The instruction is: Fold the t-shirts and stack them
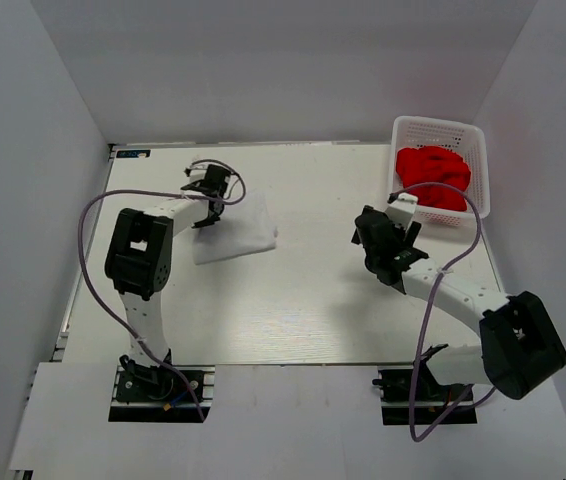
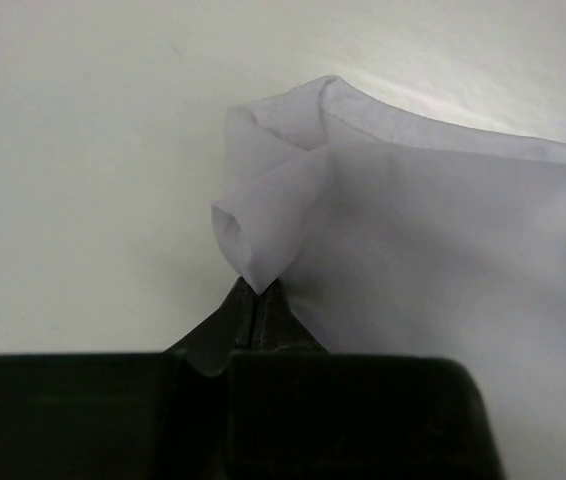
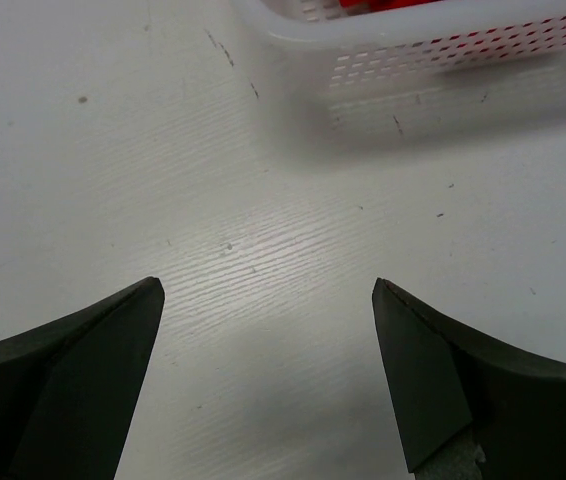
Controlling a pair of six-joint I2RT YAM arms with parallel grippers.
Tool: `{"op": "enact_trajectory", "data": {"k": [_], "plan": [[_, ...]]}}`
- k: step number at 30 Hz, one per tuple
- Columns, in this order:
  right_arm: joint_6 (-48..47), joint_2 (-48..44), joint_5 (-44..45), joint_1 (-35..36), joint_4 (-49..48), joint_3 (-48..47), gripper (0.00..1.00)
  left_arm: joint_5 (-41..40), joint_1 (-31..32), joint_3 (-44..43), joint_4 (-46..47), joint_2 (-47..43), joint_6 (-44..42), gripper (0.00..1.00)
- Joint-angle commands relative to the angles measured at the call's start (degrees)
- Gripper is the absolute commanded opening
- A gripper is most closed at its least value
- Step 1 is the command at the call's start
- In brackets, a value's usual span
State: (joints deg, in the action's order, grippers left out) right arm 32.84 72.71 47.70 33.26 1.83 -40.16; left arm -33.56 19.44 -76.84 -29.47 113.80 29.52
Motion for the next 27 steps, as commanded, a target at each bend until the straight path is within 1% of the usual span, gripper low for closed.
{"op": "enact_trajectory", "data": {"k": [1,4,5,6,7,8,10,11,12,14,15,17,18,19,20,21,23,25,26,27], "plan": [[-1.81,2.7,1.08,-0.3,-3.14,-4.74,0.9,-6.69,-6.07,-4.36,5.7,-0.07,-14.6,0.0],[-2.69,6.47,2.13,-0.47,-4.02,-7.38,0.9,-6.69,-10.12,-8.84,11.26,3.52,-24.39,0.0],[-2.78,8.92,2.65,-0.82,-4.2,-7.91,0.9,-6.69,-11.17,-10.68,11.89,4.93,-29.12,0.0],[-2.52,9.73,2.66,-0.82,-3.68,-10.18,0.9,-6.69,-13.27,-14.79,12.59,6.51,-31.25,0.0],[-2.43,11.13,2.83,-0.74,-3.15,-11.07,0.9,-6.69,-14.33,-16.75,12.6,9.57,-32.93,0.0],[-2.17,12.45,2.75,-1.17,-1.93,-11.86,0.9,-6.17,-15.39,-18.33,14.69,10.99,-36.34,0.0],[-0.15,13.77,3.54,-1.35,1.07,-14.76,0.9,-6.17,-18.37,-23.78,15.58,15.11,-38.82,0.0],[0.12,13.95,3.71,-1.53,1.34,-15.29,0.9,-5.38,-19.34,-25.71,15.59,16.53,-40.05,0.0],[0.29,14.74,3.89,-1.79,1.51,-16.08,0.9,-3.63,-20.31,-29.73,15.59,17.85,-41.63,0.0],[-0.05,15.27,3.89,-1.7,1.6,-17.49,0.9,-1.61,-22.69,-32.92,17.34,20.31,-43.04,0.0],[0.2,15.79,3.8,-1.79,1.78,-17.84,0.9,-1.07,-23.3,-33.63,21.35,21.89,-45.32,0.0],[0.47,15.97,3.71,-1.96,1.69,-18.72,0.9,-0.02,-23.92,-34.25,24.98,23.48,-48.22,0.0],[0.56,16.24,3.71,-1.88,1.26,-18.72,0.9,-0.01,-23.92,-36.95,25.77,24.62,-50.15,0.0],[0.47,16.33,3.45,-1.88,0.56,-18.9,0.9,-0.71,-24.45,-39.5,24.91,27.85,-50.17,0.0],[0.47,16.59,3.45,-1.88,0.64,-19.34,0.9,-1.59,-24.97,-45.18,23.42,29.62,-50.17,0.0],[0.47,16.94,3.45,-1.79,0.64,-19.51,0.9,-2.38,-24.98,-47.07,22.45,31.03,-50.69,0.0],[1.35,16.94,2.4,-1.97,1.42,-20.31,0.9,-3.26,-26.29,-47.79,25.07,32.54,-52.54,0.02],[1.09,17.2,1.26,-1.97,1.25,-20.48,0.9,-3.26,-26.3,-47.09,28.4,32.54,-53.16,0.17],[0.48,17.47,0.9,-1.88,1.77,-20.74,0.9,-3.26,-26.91,-47.09,28.42,32.54,-53.16,0.52],[0.21,17.47,0.73,-1.88,2.3,-21.09,0.9,-3.26,-26.91,-47.09,28.42,32.54,-53.16,0.73]]}}
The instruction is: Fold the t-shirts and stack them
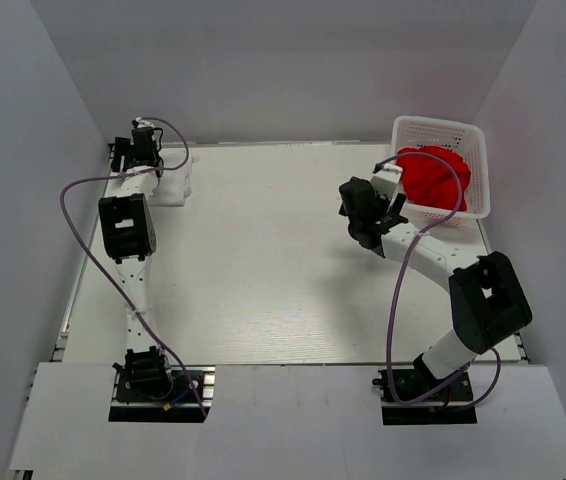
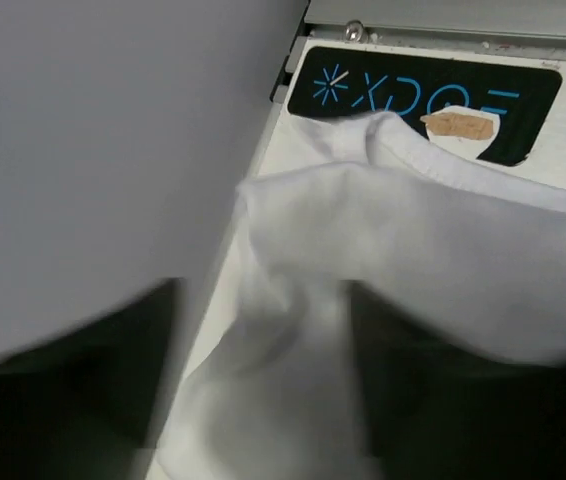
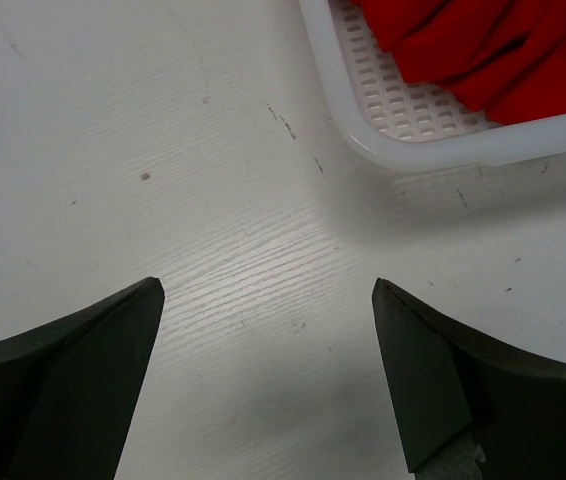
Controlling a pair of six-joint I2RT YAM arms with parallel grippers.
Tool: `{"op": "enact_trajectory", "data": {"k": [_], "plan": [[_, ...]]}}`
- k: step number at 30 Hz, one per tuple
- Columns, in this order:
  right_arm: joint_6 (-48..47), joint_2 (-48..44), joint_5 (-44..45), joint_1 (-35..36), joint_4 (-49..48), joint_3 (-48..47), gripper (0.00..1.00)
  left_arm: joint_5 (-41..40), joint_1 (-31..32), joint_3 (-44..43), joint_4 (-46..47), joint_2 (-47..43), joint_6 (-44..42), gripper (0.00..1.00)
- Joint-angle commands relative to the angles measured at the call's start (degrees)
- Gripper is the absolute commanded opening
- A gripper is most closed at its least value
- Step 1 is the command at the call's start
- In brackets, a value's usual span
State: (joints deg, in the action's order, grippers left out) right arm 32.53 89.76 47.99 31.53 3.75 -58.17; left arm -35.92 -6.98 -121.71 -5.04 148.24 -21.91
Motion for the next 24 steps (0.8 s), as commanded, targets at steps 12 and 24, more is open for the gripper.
{"op": "enact_trajectory", "data": {"k": [12,24], "plan": [[-2.82,-5.64,-5.53,0.02,-2.78,2.53,0.9,8.91,2.14,10.84,-7.19,-22.18,18.21,1.0],[-4.15,-19.06,-18.09,0.2,-7.88,16.24,0.9,39.84,11.8,63.98,7.64,-65.78,44.47,1.0]]}}
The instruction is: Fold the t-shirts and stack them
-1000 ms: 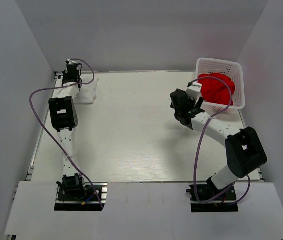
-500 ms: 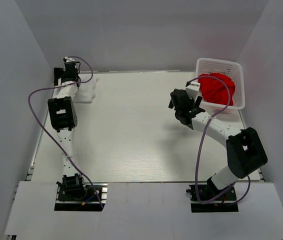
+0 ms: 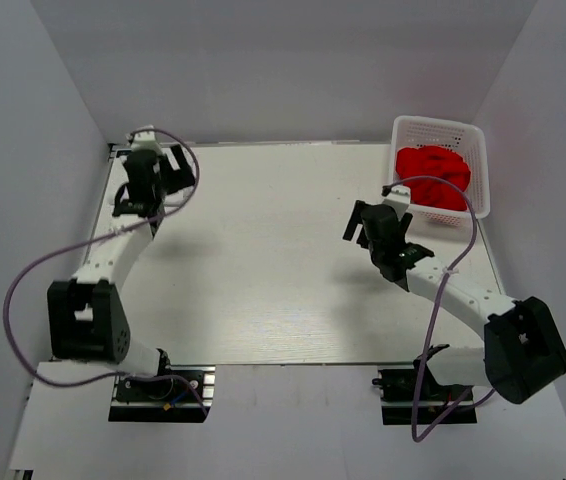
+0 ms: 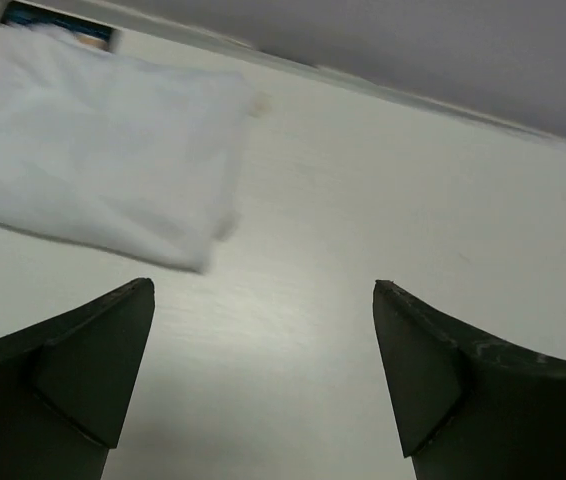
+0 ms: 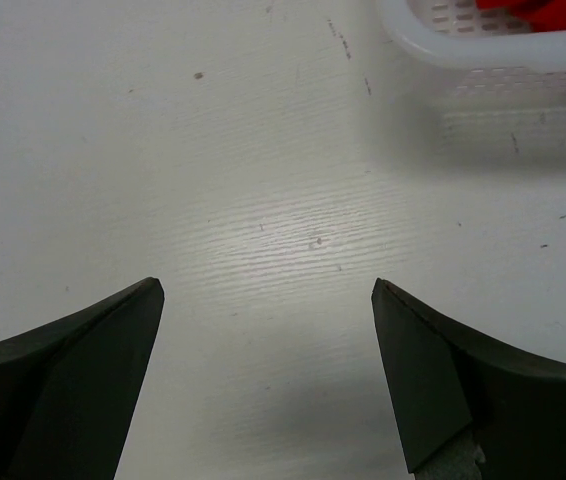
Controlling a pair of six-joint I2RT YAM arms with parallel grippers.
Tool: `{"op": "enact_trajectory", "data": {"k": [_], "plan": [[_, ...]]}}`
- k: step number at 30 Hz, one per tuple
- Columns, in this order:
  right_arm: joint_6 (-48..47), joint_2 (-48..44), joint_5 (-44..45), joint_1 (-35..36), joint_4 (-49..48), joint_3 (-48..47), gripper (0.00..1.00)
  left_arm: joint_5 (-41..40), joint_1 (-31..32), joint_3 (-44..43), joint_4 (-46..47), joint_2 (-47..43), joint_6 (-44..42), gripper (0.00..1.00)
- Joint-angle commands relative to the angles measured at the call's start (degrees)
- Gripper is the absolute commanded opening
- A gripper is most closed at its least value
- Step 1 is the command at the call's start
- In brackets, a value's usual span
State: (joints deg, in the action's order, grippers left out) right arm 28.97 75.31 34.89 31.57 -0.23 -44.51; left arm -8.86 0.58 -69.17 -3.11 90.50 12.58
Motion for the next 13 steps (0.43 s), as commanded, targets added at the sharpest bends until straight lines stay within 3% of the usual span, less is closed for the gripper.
{"op": "enact_trajectory", "data": {"k": [1,3,6,13], "plan": [[0.03,-5.43,-5.97,0.07,-4.34,4.68,0.9,14.12,7.21,14.73,6.88,-10.49,11.75,1.0],[0.03,-7.97,-7.73,0.15,-4.78,5.92,0.9,18.33,9.6,23.84,10.91,-16.37,14.91,1.0],[0.38,-11.49,-9.4,0.07,-5.57,8.73,0.9,18.02,12.86,29.42,10.16,-20.0,16.16,1.0],[1.09,-20.01,-17.05,0.07,-14.44,17.09,0.9,11.33,15.41,31.29,3.21,-28.18,15.37,1.0]]}}
